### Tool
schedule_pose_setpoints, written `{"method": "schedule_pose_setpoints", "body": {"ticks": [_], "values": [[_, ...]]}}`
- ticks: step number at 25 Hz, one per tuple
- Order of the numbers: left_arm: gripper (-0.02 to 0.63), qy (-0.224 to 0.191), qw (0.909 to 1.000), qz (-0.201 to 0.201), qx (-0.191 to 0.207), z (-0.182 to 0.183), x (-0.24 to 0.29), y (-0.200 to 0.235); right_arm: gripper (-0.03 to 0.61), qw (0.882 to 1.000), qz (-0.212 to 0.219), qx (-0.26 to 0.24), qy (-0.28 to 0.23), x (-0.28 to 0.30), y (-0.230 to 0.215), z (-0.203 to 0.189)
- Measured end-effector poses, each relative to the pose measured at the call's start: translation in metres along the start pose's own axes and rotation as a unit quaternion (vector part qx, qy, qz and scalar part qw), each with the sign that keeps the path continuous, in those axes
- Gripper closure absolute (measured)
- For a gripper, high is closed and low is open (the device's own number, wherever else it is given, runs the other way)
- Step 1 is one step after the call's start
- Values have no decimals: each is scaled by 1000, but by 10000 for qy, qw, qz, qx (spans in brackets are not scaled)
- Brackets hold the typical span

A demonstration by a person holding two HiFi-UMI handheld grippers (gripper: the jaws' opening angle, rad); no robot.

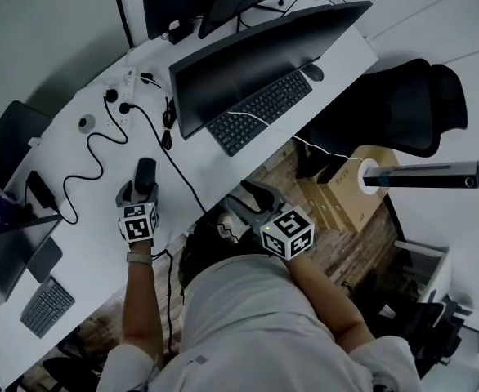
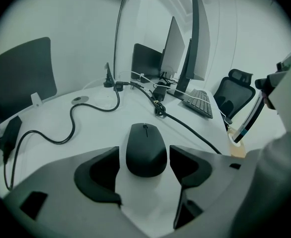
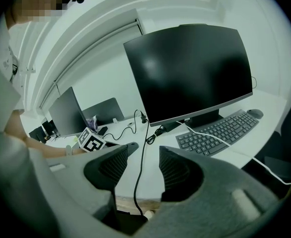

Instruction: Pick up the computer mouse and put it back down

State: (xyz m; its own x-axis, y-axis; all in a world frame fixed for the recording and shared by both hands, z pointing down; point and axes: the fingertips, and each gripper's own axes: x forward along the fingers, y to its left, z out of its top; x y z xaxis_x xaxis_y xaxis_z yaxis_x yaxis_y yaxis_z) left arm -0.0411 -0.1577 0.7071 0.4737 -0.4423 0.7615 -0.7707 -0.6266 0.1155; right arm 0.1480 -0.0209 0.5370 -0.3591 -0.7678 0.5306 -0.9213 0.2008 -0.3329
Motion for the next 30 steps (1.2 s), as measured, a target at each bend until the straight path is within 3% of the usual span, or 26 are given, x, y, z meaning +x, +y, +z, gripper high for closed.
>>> {"method": "schedule_pose_setpoints", "body": {"ticks": [18,30], "values": [[316,-877,9954,219,-315,27,-116,-6,382,9921,1128,-514,-170,22,59,23],[316,-1695,9814,586,-687,38,-217,-7,382,9695,2192,-978,-486,36,136,64]]}}
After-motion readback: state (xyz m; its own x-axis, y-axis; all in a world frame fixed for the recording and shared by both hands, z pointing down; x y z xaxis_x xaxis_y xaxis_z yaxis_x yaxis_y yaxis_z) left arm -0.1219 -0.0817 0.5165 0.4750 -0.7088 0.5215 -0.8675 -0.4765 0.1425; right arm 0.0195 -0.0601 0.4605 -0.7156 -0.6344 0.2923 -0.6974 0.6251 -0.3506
